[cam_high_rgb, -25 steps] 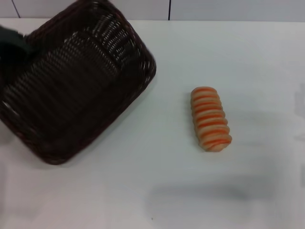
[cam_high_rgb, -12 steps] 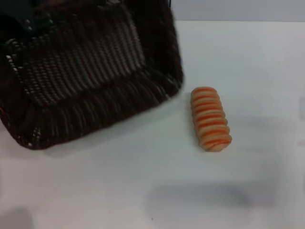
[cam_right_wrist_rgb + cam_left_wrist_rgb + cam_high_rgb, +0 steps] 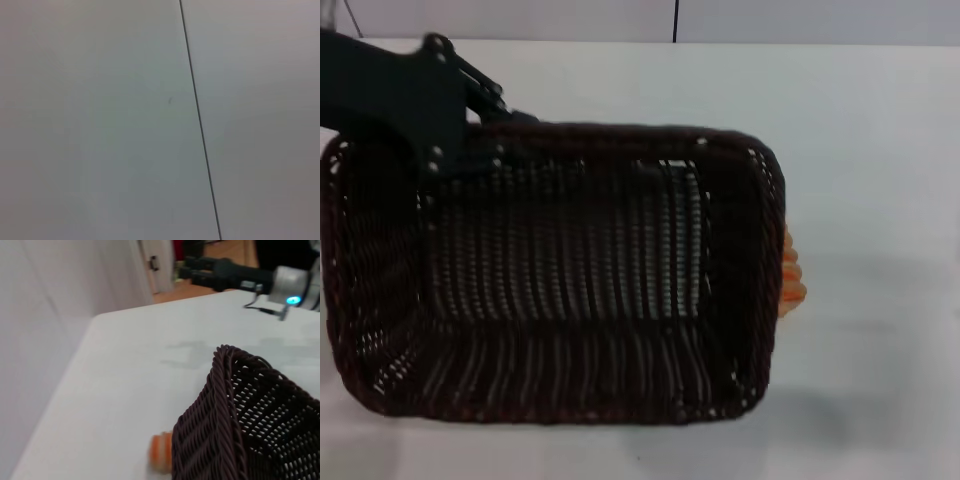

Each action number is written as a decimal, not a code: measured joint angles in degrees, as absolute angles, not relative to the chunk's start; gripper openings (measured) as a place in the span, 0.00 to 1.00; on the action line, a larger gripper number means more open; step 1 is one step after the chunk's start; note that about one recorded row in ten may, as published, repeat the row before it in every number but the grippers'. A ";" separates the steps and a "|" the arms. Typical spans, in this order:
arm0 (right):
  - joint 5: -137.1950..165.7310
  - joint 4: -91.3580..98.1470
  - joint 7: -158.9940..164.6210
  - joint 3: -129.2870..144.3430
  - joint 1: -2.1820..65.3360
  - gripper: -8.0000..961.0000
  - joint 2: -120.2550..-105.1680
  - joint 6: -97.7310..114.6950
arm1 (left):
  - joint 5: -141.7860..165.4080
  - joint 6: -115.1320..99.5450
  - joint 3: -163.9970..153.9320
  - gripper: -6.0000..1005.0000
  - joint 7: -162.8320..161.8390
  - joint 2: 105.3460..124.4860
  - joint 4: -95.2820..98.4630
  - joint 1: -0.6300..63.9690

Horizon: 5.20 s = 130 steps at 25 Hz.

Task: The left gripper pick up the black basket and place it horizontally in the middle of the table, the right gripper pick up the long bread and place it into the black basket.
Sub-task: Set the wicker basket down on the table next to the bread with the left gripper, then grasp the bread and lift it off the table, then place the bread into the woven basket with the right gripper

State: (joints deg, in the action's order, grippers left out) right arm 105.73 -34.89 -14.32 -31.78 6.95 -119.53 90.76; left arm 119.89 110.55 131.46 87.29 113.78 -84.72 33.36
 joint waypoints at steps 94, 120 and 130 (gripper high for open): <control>104.60 -52.36 -21.81 -19.03 9.62 0.63 -114.41 47.35 | 82.86 100.10 156.42 0.47 86.08 113.64 -58.63 16.87; 104.51 -50.37 -20.39 -20.60 5.35 0.46 -115.96 62.84 | 82.56 100.75 157.07 0.47 85.69 113.82 -58.89 17.27; 120.38 -44.96 -20.06 -12.79 3.82 0.38 -118.76 91.69 | 82.32 100.71 157.06 0.47 85.59 113.74 -58.87 17.13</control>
